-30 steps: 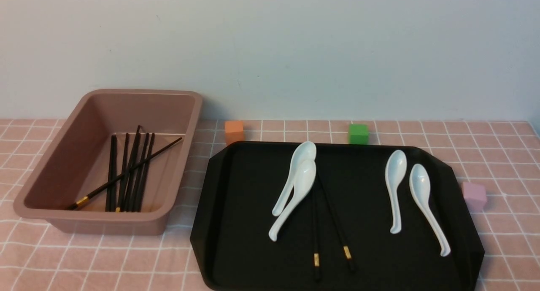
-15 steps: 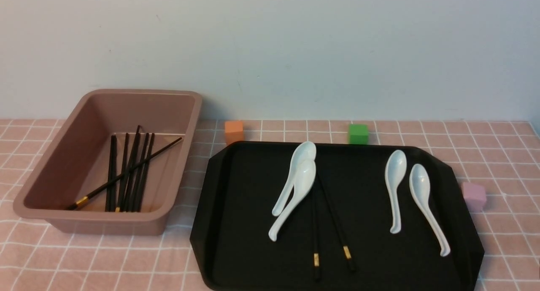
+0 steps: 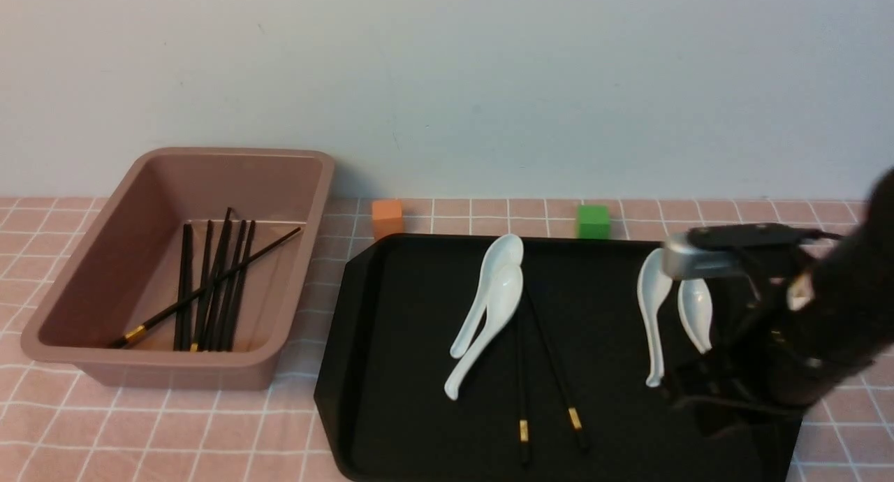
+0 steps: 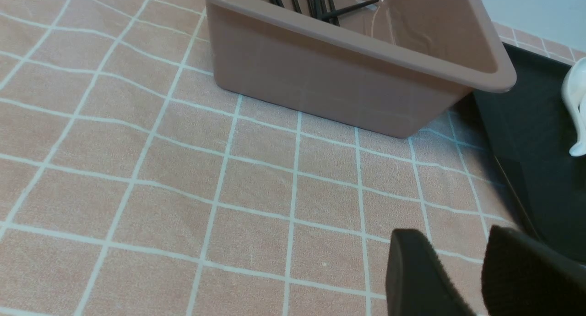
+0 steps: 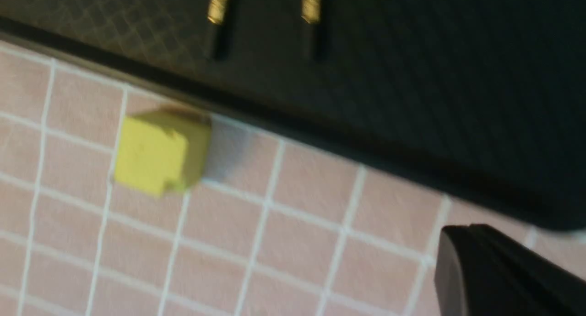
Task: On pink tablecloth take chopsticks from black tray and put them in box.
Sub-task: 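Move the gripper over the chopsticks on the black tray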
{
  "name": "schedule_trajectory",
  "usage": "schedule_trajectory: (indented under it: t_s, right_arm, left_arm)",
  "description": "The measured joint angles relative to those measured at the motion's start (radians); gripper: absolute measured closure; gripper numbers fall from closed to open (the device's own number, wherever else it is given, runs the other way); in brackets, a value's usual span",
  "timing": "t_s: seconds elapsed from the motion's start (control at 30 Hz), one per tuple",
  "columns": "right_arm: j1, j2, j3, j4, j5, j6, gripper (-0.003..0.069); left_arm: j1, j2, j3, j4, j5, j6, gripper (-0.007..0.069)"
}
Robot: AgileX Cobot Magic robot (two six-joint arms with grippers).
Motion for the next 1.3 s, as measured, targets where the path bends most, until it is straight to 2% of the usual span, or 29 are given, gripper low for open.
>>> schedule_trajectory:
  t_s: [0.17,0.27,0.37,0.5,0.57,0.6,0.7,1.3]
  right_arm:
    - [0.117,0.174,-0.144,-0.149,-0.019,0.161,0.0624]
    - [0.138,0.272,-0.221,-0.193,-0.034,0.213,0.0557]
    - [0.138,0.328,-0.258,-0.189,-0.069,0.227,0.0447]
    - [0.138,0.369,-0.275,-0.159,-0.130,0.229,0.0231]
    - [0.138,0.393,-0.275,-0.139,-0.172,0.229,0.0088]
    - [0.138,0.403,-0.275,-0.133,-0.187,0.229,0.0041]
    - [0.138,0.425,-0.275,-0.126,-0.214,0.229,-0.0010]
    - [0.156,0.557,-0.366,-0.201,-0.212,0.256,0.0015]
  left_arm:
    - [0.000,0.000,0.000,0.000,0.000,0.000,0.0386]
    - [0.000,0.000,0.000,0.000,0.000,0.000,0.0386]
    - [0.000,0.000,0.000,0.000,0.000,0.000,0.0386]
    - [0.000,0.000,0.000,0.000,0.000,0.000,0.0386]
    - [0.000,0.000,0.000,0.000,0.000,0.000,0.0386]
    - [0.000,0.000,0.000,0.000,0.000,0.000,0.0386]
    - [0.000,0.000,0.000,0.000,0.000,0.000,0.0386]
    - [0.000,0.000,0.000,0.000,0.000,0.000,0.0386]
